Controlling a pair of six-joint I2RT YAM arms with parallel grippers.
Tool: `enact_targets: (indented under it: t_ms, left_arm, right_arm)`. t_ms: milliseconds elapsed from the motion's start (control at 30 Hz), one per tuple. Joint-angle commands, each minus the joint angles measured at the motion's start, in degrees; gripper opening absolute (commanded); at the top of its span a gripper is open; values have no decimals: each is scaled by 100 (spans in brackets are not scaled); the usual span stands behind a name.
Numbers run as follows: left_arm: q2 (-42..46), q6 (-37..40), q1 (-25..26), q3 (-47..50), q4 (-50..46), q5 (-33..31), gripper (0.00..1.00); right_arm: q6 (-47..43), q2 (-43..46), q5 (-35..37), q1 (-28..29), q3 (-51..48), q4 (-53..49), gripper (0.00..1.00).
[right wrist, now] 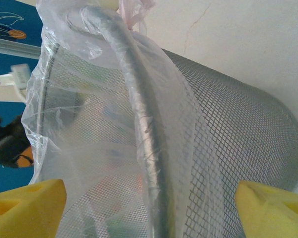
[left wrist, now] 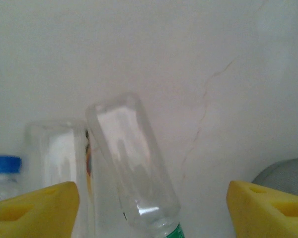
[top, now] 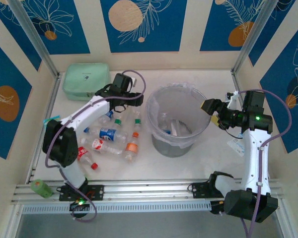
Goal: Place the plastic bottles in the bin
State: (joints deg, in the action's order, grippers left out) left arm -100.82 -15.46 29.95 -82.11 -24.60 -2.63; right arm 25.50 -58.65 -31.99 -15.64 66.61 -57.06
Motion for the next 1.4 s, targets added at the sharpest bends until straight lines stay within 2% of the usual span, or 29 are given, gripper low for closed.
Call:
enact_targets:
  t_ms: [0,233,533,800,900,1167,1367]
  left_arm:
    - [-352,-192,104,68,22,-98,83]
    - [-904,-313,213,-74,2,-422,82]
    - [-1384,-404,211,-160,190,-229,77]
    - [-1504,-504,212,-234,246,-235,62]
    - [-1420,-495,204,-277,216,-273,56]
    - [-802,-383,114,-411,183,-334,54]
    - [-42,-304,-411,-342,379,123,52]
  right_arm:
    - [-106,91,-132,-26,-16,-178,92]
    - [-97,91,-119,-26,-52,-174,92]
    - [-108,63,-131,-27,-69,-165,93]
    - [-185,108,-96,-36,-60,-192,93]
    - [-193,117,-99,-31,-60,-183,93]
    - [-101,170,-199,-95,-13,-113,92]
    - [-208,205,-302,-297,124,-181,92]
